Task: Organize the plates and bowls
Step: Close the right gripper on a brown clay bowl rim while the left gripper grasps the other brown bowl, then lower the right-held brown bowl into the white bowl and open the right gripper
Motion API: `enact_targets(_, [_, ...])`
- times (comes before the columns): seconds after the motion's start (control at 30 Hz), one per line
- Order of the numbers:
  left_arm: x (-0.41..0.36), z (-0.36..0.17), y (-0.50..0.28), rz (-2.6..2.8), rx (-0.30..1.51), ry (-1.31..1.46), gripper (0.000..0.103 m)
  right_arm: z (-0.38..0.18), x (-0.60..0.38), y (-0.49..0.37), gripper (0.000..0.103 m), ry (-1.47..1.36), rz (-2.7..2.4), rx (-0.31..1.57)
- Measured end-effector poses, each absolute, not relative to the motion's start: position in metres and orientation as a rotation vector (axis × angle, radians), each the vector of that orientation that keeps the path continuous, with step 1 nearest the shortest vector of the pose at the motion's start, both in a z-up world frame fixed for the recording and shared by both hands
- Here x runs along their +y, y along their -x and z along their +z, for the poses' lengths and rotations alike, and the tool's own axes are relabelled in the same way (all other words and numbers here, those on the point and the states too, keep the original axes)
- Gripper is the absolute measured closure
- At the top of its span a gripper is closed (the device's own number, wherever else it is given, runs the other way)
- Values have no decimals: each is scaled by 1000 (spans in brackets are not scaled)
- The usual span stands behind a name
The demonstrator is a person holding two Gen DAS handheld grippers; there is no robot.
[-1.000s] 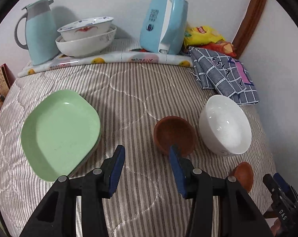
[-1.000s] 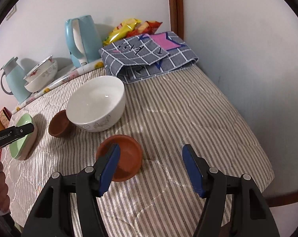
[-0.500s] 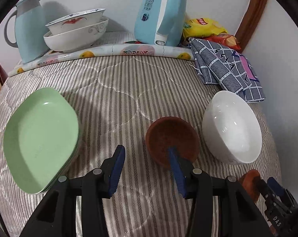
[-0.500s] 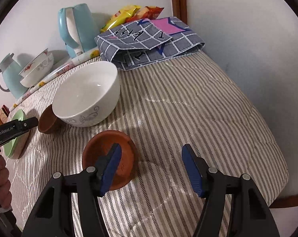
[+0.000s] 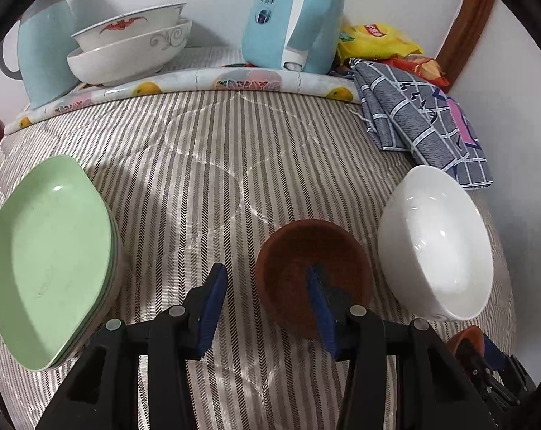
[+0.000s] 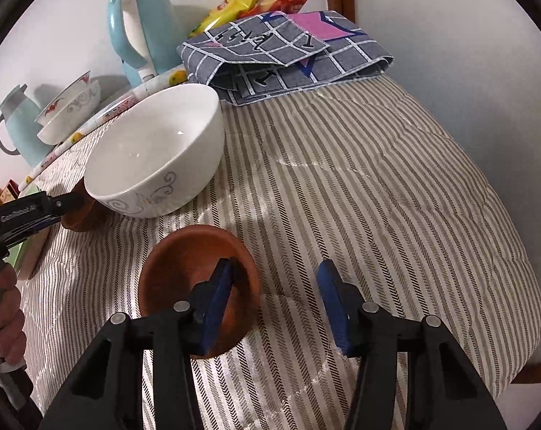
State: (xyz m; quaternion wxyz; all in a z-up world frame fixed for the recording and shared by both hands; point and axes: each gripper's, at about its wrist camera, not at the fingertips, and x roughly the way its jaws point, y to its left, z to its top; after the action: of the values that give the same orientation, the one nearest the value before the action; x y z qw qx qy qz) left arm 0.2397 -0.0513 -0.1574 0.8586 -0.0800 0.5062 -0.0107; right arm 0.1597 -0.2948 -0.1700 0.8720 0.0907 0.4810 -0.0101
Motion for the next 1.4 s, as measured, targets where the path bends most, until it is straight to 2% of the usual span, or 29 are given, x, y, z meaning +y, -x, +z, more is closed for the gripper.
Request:
enact_targets(0.1, [-52, -162, -241, -23, 1070, 181, 60, -171, -293, -163, 55, -178, -21, 1007])
enact_targets(0.2, [-53, -164, -242, -25, 1071, 182, 67, -171, -292, -163, 57, -170, -12, 1002])
enact_targets(0.37, [-55, -169, -243, -32, 1085, 192, 76, -171, -290, -162, 70, -184, 16, 998])
enact_targets(0.43, [-57, -169, -243, -37, 1082, 183, 82, -171, -289, -162, 84, -200, 40, 999])
enact_targets(0.47, [-58, -169, -243, -46, 1084, 181, 83, -171, -288, -162, 86, -209, 48, 1000])
enact_targets(0.83, [-56, -160, -236, -58, 1057, 180, 94, -161, -281, -154, 94, -183, 32, 963])
enact_targets(1.4, [-44, -133, -215, -74, 1012, 180, 95, -147, -274, -145, 94, -187, -6, 956])
